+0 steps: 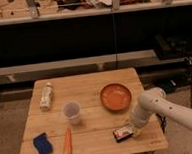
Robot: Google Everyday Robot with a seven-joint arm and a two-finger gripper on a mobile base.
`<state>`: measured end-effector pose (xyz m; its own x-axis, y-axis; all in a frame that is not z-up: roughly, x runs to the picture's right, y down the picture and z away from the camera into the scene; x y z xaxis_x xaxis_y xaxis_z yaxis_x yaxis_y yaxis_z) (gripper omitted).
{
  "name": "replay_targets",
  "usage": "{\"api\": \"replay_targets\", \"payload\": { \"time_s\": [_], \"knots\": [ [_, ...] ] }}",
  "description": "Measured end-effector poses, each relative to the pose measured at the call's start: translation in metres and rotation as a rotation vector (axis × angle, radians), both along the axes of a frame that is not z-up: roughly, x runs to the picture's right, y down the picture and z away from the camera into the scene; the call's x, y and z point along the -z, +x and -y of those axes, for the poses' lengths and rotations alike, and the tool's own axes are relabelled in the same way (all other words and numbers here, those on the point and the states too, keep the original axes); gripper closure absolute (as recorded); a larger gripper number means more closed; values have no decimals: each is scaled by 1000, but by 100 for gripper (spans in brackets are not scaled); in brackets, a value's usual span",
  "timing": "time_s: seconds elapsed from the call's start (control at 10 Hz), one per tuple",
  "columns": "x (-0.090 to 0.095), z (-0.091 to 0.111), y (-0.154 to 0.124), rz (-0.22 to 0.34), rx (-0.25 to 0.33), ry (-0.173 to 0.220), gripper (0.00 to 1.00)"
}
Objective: Place the eraser in the ceramic cup
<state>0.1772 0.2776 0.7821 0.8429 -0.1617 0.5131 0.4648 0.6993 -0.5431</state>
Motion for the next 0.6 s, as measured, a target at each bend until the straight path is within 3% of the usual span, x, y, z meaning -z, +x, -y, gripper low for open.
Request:
{"api": "replay_targets", "payload": {
  "time_s": [0.2,0.3,0.5,0.6],
  "knots": [
    [0,-1,-1,0,0,-6,78],
    [0,0,-1,7,-10,-7,90],
    [4,5,2,38,-52,-17,100],
    [7,7,5,52,-80,-22,100]
  ]
}}
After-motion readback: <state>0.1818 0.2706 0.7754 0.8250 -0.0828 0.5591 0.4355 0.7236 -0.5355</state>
